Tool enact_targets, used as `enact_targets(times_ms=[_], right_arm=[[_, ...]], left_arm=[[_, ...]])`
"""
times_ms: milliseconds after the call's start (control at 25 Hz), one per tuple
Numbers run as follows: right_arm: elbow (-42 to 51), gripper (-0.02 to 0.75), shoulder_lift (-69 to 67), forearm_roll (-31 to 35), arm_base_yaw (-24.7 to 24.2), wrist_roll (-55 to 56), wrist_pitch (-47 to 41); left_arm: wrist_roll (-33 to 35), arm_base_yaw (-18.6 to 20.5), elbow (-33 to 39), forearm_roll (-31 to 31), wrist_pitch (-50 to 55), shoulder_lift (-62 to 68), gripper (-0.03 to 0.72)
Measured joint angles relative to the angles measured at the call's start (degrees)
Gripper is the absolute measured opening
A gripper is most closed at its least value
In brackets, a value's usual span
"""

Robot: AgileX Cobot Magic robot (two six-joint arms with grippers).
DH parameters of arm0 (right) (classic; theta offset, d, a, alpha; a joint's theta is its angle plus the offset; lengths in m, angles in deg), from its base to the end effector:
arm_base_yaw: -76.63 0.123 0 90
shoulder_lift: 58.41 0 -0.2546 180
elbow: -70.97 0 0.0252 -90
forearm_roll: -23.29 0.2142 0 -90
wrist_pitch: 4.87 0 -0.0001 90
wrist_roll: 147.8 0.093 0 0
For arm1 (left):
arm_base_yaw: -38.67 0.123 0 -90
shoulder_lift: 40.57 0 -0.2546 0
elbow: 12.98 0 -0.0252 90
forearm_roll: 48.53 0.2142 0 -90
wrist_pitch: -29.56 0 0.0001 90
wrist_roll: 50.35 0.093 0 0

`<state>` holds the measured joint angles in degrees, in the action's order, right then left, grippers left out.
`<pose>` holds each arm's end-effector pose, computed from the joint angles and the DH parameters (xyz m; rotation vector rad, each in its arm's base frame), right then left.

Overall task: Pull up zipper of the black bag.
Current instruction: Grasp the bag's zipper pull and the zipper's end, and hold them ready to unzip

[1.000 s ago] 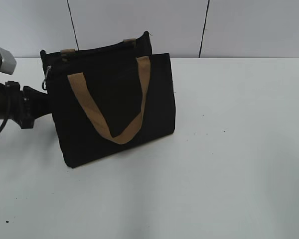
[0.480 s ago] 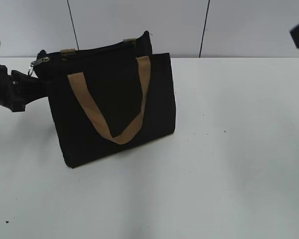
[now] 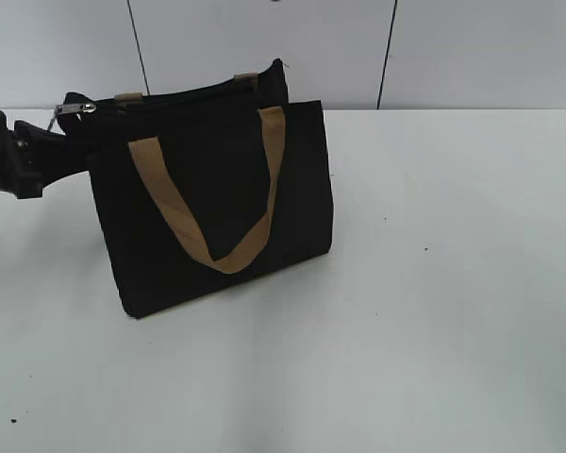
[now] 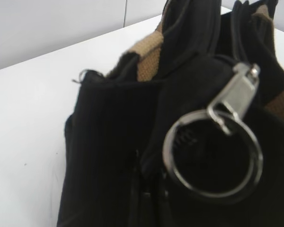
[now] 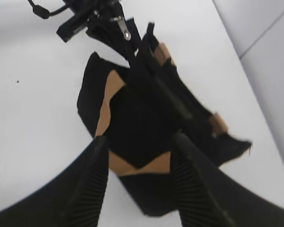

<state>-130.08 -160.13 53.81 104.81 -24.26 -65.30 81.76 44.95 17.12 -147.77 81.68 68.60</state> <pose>0.2587 0.1852 0.3705 -1.4803 1.8015 0.4423 0.2948 -0.0405 0.1821 0.8123 1.8460 -0.6213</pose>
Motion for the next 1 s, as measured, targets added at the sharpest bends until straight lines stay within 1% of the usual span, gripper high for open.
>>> enact_targets(times_ms=[120, 240, 320, 440, 560, 680, 800, 1000], right_arm=[[-6.4, 0.335, -6.6, 0.0, 4.0, -9.2, 2.0], [-10.0, 0.329, -12.0, -1.0, 7.6, -17.5, 4.9], [-11.2, 0.326, -14.9, -3.3, 10.3, -20.7, 7.9], [-11.4, 0.326, -18.5, -9.6, 14.2, -25.4, 12.9], [-11.4, 0.326, -21.3, -14.1, 17.2, -31.3, 17.5], [-11.4, 0.327, -23.1, -14.9, 19.3, -35.1, 22.4], [-11.4, 0.327, -25.1, -14.9, 20.3, -36.5, 26.5], [-11.4, 0.327, -27.6, -14.9, 20.4, -36.9, 27.5]], left_arm=[[-0.4, 0.0, 0.0, 0.1, 0.0, 0.0, 0.028], [-0.7, 0.0, 0.0, 0.3, 0.0, 0.0, 0.028], [-1.0, 0.0, 0.0, 0.4, 0.1, 0.0, 0.028], [-1.5, 0.0, 0.0, 0.5, 0.6, 0.0, 0.028], [-2.3, 0.0, 0.0, 0.8, 0.9, 0.0, 0.028], [-2.6, 0.0, 0.0, 1.0, 1.0, 0.0, 0.028], [-2.7, 0.0, 0.0, 1.1, 1.0, 0.0, 0.028], [-2.7, 0.0, 0.0, 1.1, 1.0, 0.0, 0.028]])
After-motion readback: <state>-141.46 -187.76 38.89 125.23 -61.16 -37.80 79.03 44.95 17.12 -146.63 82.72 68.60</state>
